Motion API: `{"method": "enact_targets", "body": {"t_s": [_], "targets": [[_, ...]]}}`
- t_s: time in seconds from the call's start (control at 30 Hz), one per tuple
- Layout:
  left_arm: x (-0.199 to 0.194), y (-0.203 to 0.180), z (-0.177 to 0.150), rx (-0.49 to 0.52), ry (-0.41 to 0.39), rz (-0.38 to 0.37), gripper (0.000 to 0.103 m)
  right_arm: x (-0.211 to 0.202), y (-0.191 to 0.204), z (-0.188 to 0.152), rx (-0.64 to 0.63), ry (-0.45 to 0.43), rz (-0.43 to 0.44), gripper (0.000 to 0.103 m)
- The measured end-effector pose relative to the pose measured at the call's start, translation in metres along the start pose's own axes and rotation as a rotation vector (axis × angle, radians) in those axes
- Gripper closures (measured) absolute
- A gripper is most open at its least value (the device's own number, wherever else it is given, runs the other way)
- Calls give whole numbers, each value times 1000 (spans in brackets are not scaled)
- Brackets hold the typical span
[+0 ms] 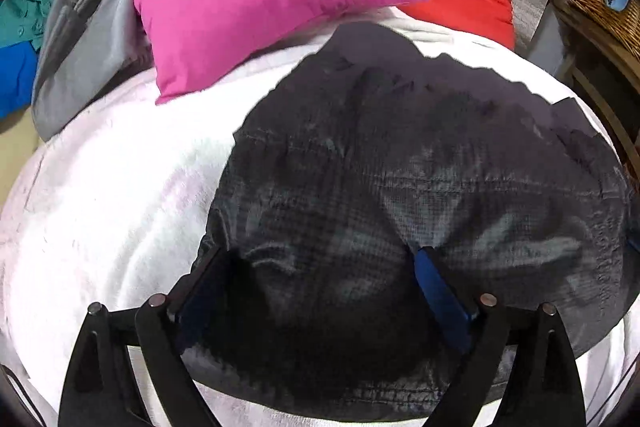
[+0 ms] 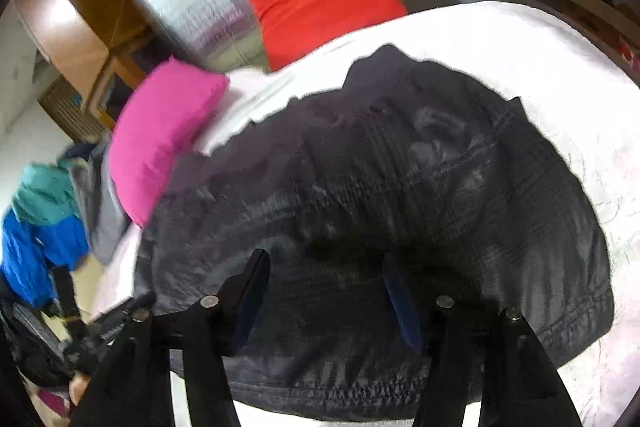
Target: Fold large clothes
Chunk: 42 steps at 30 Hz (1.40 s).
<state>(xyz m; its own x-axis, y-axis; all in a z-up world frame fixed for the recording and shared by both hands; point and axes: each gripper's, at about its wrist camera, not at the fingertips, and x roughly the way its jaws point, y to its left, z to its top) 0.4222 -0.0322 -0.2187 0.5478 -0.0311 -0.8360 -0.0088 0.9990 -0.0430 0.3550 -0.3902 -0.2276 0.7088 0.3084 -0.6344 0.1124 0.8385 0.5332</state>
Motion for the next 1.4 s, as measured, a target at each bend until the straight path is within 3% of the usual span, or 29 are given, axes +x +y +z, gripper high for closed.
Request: {"method": "enact_targets", "body": {"t_s": [0.1, 0.23, 0.3, 0.37, 0.43, 0.63, 0.77, 0.9, 1.17, 1.27, 1.4], "targets": [[-18, 14, 4, -57, -77, -7, 9, -27, -19, 9, 60, -100, -3, 40], [-20, 49, 5, -162, -86, 3, 9, -52, -64, 19, 216, -158, 25, 38], [-7, 65, 4, -205, -25, 16, 9, -53, -84, 19, 281, -138, 24, 38], [11, 70, 0, -212, 46, 31, 9, -34, -100, 16, 333, -25, 16, 37], [18, 72, -4, -222, 59, 9, 9, -20, -106, 12, 349, 27, -11, 38], [-7, 80, 3, -239, -11, -14, 9, -49, -102, 18, 343, -65, 51, 37], [-7, 92, 7, -262, -15, -69, 9, -60, -114, 22, 355, -76, 29, 32], [-2, 101, 11, -283, 31, -118, 9, -55, -129, 24, 382, -38, 35, 28], [20, 94, 8, -329, 116, -302, 9, -22, -153, 29, 383, 40, -33, 24], [35, 85, 8, -340, 165, -339, 9, -4, -153, 28, 378, 67, -14, 22], [37, 75, 12, -341, 144, -346, 9, 12, -144, 25, 358, 100, 73, 18]]}}
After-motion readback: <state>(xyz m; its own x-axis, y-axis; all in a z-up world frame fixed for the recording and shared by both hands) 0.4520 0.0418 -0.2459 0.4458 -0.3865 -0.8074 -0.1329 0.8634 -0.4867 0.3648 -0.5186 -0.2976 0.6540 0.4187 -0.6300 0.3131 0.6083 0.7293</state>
